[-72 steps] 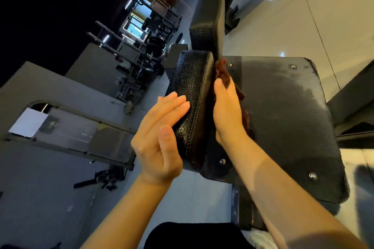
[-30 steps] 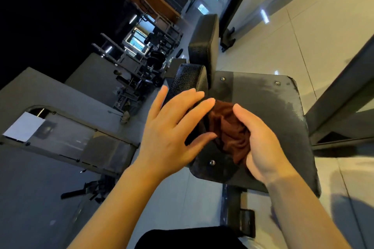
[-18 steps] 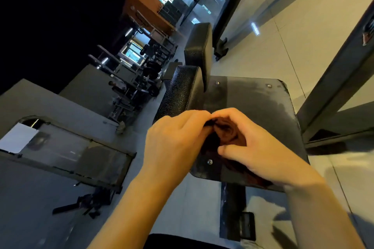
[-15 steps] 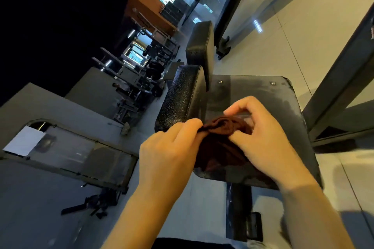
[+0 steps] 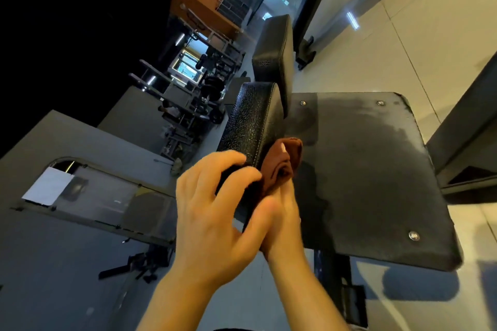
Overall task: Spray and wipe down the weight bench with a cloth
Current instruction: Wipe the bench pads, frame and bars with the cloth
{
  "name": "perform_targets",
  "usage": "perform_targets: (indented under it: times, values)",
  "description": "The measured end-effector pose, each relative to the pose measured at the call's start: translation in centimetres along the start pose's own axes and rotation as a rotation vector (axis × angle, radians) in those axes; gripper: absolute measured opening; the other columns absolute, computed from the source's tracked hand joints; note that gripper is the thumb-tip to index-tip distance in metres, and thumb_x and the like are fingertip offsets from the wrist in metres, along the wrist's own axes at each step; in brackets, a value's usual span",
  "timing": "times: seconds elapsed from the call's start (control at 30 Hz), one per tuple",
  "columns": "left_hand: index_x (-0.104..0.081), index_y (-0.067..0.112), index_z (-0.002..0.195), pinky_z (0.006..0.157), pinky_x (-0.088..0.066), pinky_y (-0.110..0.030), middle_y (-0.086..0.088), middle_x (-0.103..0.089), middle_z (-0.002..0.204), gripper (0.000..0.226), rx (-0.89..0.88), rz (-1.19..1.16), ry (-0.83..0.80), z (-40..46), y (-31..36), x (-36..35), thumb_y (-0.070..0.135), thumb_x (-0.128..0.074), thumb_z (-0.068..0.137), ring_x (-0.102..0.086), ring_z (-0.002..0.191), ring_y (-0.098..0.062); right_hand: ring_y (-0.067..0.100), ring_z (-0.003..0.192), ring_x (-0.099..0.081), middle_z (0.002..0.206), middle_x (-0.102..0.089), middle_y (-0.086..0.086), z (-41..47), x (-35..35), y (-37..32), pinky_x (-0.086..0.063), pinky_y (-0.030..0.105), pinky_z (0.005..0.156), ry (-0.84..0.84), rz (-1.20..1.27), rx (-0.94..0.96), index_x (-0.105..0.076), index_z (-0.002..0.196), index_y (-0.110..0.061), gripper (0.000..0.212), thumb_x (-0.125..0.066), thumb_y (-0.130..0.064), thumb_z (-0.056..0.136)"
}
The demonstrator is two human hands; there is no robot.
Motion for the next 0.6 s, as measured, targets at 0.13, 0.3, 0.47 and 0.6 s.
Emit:
perform_targets:
  times: [0.13, 0.3, 0.47, 0.6]
  values:
    - [-0.048, 0.023, 0.135, 0.116, -0.021, -0.053, -0.002, -0.043, 0.147, 0.053, 0.137, -0.186, -0.017, 1.2, -3.5, -1.1, 0.053, -0.019, 0.102, -0.028, 0.144, -0.018, 0.019, 0.148, -0.020, 0.160, -0.022, -0.001, 0.4, -0.9, -1.4, -0.020, 0.054, 0.117, 0.030, 0.050, 0.177, -0.018, 0.137, -0.058, 0.051, -0.025, -0.074, 0.089]
    - [-0.051, 0.015, 0.133, 0.119, -0.019, -0.049, -0.003, -0.048, 0.144, 0.052, 0.156, -0.270, 0.058, 1.4, -4.7, -3.4, 0.046, -0.022, 0.104, -0.035, 0.141, -0.016, 0.001, 0.147, -0.008, 0.160, -0.012, -0.019, 8.2, -0.1, -1.0, -0.011, 0.048, 0.121, -0.004, 0.105, 0.095, -0.013, 0.136, -0.065, 0.050, -0.026, -0.071, 0.089]
    - [-0.060, 0.011, 0.120, 0.113, -0.033, -0.049, -0.004, -0.059, 0.129, 0.046, 0.110, -0.293, 0.270, 1.3, -4.3, -3.6, 0.037, -0.025, 0.105, -0.052, 0.128, -0.016, 0.012, 0.147, -0.022, 0.159, -0.023, -0.002, 13.0, 0.6, 1.2, -0.017, 0.038, 0.121, -0.036, -0.029, 0.077, -0.019, 0.149, -0.035, 0.094, -0.021, -0.090, 0.073]
    - [-0.061, 0.009, 0.116, 0.107, -0.039, -0.053, -0.007, -0.061, 0.124, 0.045, 0.083, -0.308, 0.374, 0.7, -4.3, -3.9, 0.035, -0.026, 0.105, -0.056, 0.124, -0.019, 0.017, 0.131, -0.049, 0.141, -0.054, 0.000, 7.9, -1.0, 5.9, -0.034, 0.045, 0.113, -0.193, 0.431, -0.236, -0.047, 0.143, -0.029, 0.069, -0.034, -0.074, 0.091]
Point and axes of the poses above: each hand's wrist, its own z-axis towards the middle knuckle, its own x-axis out of the back of the hand, y = z × x, the point moved 6 cm from there along z, towards the middle knuckle
